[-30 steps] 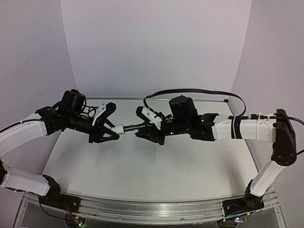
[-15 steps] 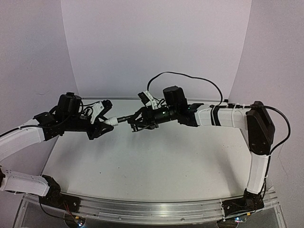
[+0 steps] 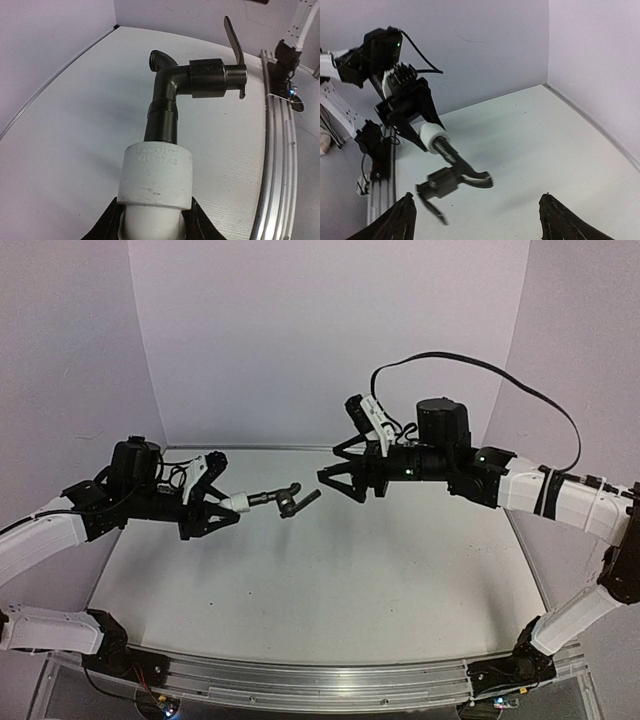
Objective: Install the water faucets
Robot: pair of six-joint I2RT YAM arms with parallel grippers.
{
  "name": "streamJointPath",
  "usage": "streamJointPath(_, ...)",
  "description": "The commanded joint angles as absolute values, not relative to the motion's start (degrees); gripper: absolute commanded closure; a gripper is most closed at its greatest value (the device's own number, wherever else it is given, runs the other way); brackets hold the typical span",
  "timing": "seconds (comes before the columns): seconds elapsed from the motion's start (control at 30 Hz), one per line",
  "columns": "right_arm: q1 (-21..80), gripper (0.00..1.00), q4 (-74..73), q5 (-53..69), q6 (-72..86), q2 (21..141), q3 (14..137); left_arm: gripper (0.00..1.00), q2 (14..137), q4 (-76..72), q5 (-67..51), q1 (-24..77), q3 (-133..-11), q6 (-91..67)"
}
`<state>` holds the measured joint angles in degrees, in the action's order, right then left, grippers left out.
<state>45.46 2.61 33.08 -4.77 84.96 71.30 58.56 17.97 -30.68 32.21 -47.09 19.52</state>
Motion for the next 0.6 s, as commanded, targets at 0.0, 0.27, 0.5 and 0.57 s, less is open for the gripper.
streamJointPath(0.0,46.1,0.15,0.0,34.0,-36.2,81.0,68.2,1.0,56.9,16.3,-44.6,32.2,-48.7,18.2)
streamJointPath(0.27,51.1,0.14,-1.7,34.5,-58.3,82.7,66.1,1.0,60.0,19.3,-52.3,32.2,-50.2,18.1)
streamJointPath(0.5,54.3,0.22,4.0,37.9,-55.8,87.3,68.8,1.0,61.7,20.1,-54.0,32.2,-51.2,18.8)
streamJointPath(0.57,54.3,0.29,5.2,39.1,-52.6,88.6,69.7,1.0,61.9,20.3,-53.5,32.2,-51.6,19.0)
